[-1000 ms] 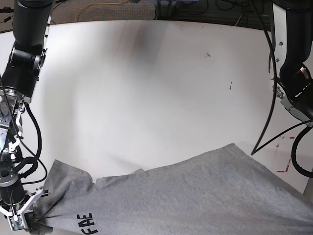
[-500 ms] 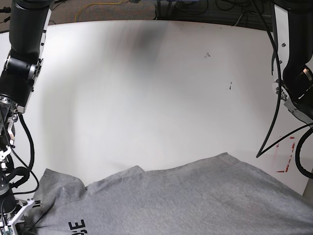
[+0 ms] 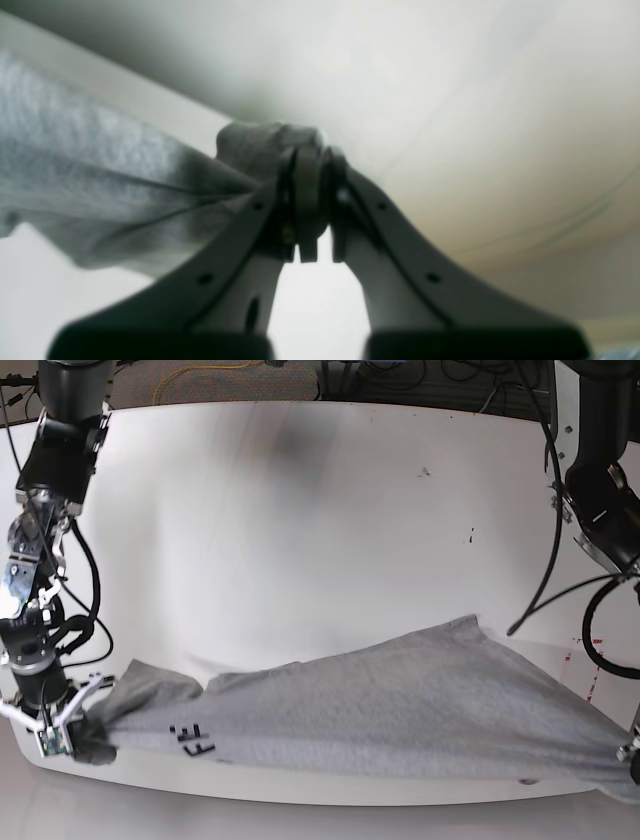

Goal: Fold the T-shirt properly
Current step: 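Lift the shirt high with both grippers and shake it out, then lower the grey shirt onto the table with both grippers holding it, then drag the right gripper with the shirt corner away from the left gripper, then lift the shirt high with both grippers and swing it out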

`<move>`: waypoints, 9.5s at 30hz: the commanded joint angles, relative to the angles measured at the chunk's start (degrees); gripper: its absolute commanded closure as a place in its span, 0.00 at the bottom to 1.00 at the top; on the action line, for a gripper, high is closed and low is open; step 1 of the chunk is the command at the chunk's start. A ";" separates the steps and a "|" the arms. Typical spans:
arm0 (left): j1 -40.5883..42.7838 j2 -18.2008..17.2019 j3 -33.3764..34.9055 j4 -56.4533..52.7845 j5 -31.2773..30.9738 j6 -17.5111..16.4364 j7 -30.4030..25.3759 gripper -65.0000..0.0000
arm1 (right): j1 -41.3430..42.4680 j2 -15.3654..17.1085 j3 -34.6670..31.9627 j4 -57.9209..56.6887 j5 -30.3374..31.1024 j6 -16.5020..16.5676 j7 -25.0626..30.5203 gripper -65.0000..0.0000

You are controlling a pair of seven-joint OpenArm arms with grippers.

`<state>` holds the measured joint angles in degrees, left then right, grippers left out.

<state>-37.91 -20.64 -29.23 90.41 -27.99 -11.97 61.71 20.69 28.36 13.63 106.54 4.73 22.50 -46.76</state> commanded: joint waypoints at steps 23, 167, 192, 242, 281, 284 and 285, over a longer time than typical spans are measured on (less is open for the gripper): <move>39.80 1.26 -12.22 9.94 -0.19 -12.25 -2.24 1.00 | -37.79 -20.05 11.38 4.89 -0.82 -0.83 11.82 1.00; 53.43 0.03 -12.57 9.59 0.08 -12.25 -2.24 1.00 | -0.69 -22.16 -18.86 -52.61 -0.82 0.84 27.47 0.33; 50.79 0.12 -11.25 10.12 -0.10 -12.25 -2.24 1.00 | -5.35 -19.96 -18.59 -32.48 -0.82 0.75 19.20 1.00; -12.86 3.81 4.93 12.23 0.25 3.31 -1.98 1.00 | 35.71 -0.10 -15.61 -22.01 -0.82 8.75 2.06 1.00; -0.46 3.54 5.19 10.56 -2.91 2.87 -2.24 1.00 | 7.14 0.70 -0.75 -2.94 -0.73 10.95 0.04 1.00; 4.72 3.46 3.96 13.19 -4.06 2.87 -2.15 1.00 | 0.89 -1.33 1.98 -0.04 -0.73 11.04 0.04 1.00; 6.22 3.46 3.61 13.98 -4.41 2.87 -2.06 1.00 | -0.60 -1.85 2.42 0.76 -0.73 11.04 0.04 1.00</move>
<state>-33.01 -16.08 -24.75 101.62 -31.55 -9.28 61.58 21.78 26.50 14.68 104.53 4.62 34.37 -47.66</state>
